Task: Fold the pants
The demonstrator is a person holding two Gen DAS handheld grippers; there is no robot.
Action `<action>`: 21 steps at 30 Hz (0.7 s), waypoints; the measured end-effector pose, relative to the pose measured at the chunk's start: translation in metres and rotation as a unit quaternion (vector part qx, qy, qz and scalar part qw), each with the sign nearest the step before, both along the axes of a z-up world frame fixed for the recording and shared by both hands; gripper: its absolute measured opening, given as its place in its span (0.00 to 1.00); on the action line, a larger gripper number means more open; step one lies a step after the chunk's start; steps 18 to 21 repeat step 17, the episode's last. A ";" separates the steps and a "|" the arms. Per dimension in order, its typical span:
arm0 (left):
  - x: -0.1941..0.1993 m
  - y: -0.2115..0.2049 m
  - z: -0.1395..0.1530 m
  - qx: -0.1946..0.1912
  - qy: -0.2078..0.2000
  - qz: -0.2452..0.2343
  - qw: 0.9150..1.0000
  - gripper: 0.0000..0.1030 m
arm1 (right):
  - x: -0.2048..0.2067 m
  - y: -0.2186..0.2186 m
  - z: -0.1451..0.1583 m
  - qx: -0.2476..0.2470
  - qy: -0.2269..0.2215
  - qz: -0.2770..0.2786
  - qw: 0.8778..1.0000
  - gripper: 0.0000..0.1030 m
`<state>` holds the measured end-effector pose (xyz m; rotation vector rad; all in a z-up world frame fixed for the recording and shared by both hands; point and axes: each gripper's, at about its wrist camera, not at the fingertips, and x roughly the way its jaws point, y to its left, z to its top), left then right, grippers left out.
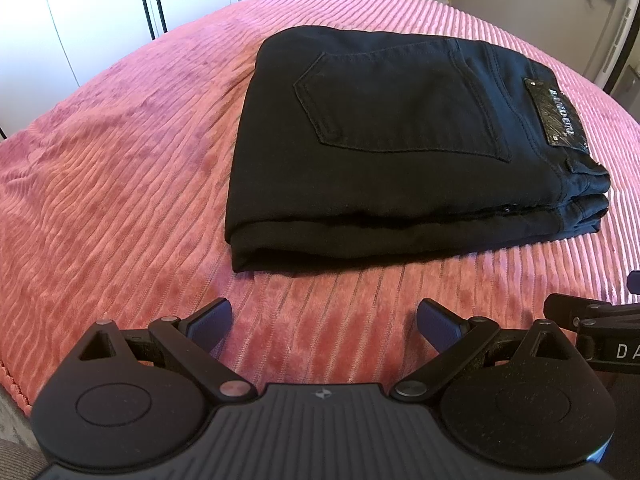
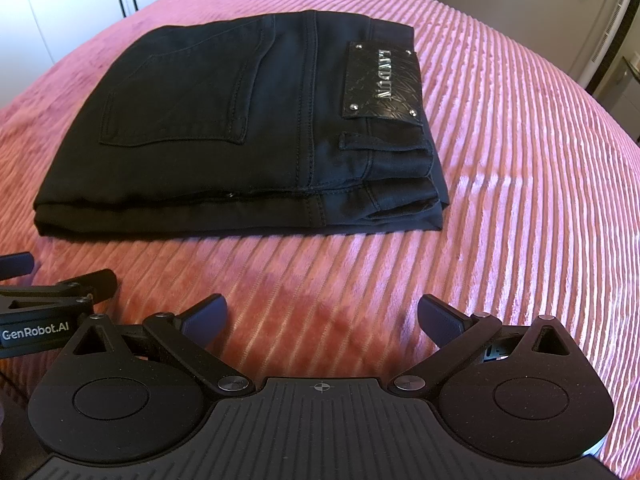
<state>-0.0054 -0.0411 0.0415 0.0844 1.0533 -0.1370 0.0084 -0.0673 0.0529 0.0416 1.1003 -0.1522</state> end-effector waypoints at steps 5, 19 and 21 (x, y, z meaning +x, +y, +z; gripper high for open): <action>0.001 0.001 0.001 -0.004 -0.003 0.003 1.000 0.96 | 0.000 0.000 0.000 0.000 0.000 0.000 1.000 1.00; -0.001 -0.002 0.001 0.016 -0.014 0.006 1.000 0.96 | 0.000 0.000 0.000 0.000 0.000 0.000 1.000 1.00; -0.001 -0.002 0.001 0.016 -0.014 0.006 1.000 0.96 | 0.000 0.000 0.000 0.000 0.000 0.000 1.000 1.00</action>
